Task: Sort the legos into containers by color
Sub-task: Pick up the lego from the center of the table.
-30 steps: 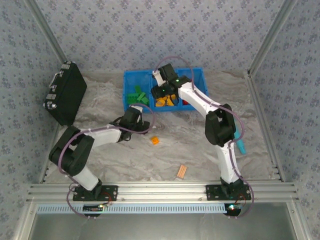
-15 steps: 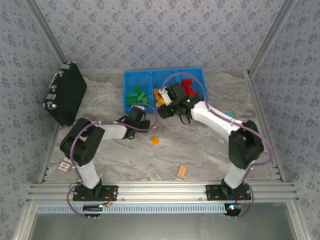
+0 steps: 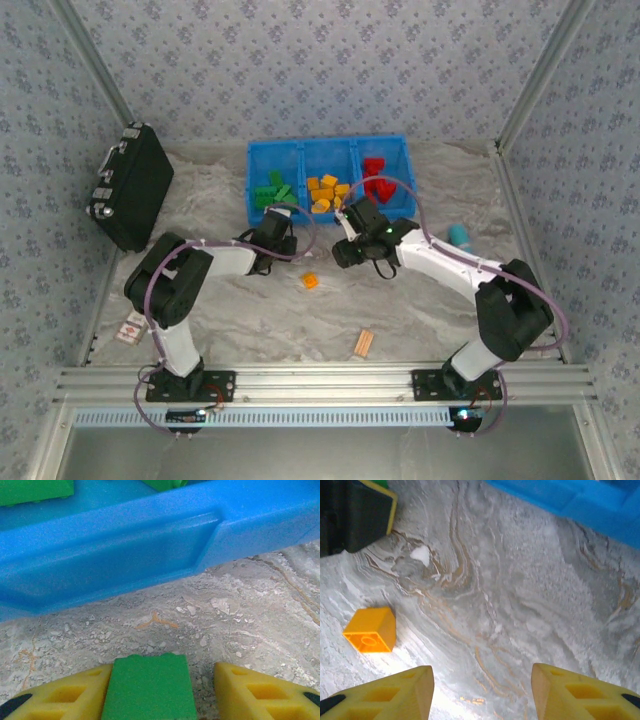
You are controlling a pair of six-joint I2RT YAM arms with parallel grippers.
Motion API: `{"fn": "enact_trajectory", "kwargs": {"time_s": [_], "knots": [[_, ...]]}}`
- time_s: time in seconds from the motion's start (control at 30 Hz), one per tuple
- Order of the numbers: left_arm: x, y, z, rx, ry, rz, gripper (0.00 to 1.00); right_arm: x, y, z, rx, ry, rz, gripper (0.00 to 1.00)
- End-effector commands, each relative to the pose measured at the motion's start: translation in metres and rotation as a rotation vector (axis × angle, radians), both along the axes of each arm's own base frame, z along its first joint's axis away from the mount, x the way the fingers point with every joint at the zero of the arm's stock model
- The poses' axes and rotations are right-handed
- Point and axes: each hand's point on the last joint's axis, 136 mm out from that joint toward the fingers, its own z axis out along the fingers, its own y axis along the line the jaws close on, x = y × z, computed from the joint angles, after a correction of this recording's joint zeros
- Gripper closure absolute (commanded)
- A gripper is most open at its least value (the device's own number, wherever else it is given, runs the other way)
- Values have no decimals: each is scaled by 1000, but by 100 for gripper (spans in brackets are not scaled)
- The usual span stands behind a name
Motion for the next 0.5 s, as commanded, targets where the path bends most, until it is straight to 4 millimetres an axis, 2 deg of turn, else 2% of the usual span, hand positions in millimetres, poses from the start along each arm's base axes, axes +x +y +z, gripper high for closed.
{"fn": "enact_trajectory", "kwargs": {"time_s": [0.0, 0.27, 0.37, 0.47], "knots": [[-4, -3, -12, 2, 46, -15, 49, -8, 1, 2, 20, 15, -25, 45], [-9, -4, -6, 5, 74, -28, 61, -23, 6, -14, 22, 42, -17, 45], [-10, -3, 10, 0, 65, -26, 61, -28, 5, -18, 9, 47, -15, 46], [-10, 1, 36, 2, 33, -17, 62, -31, 7, -19, 12, 42, -11, 46]]}}
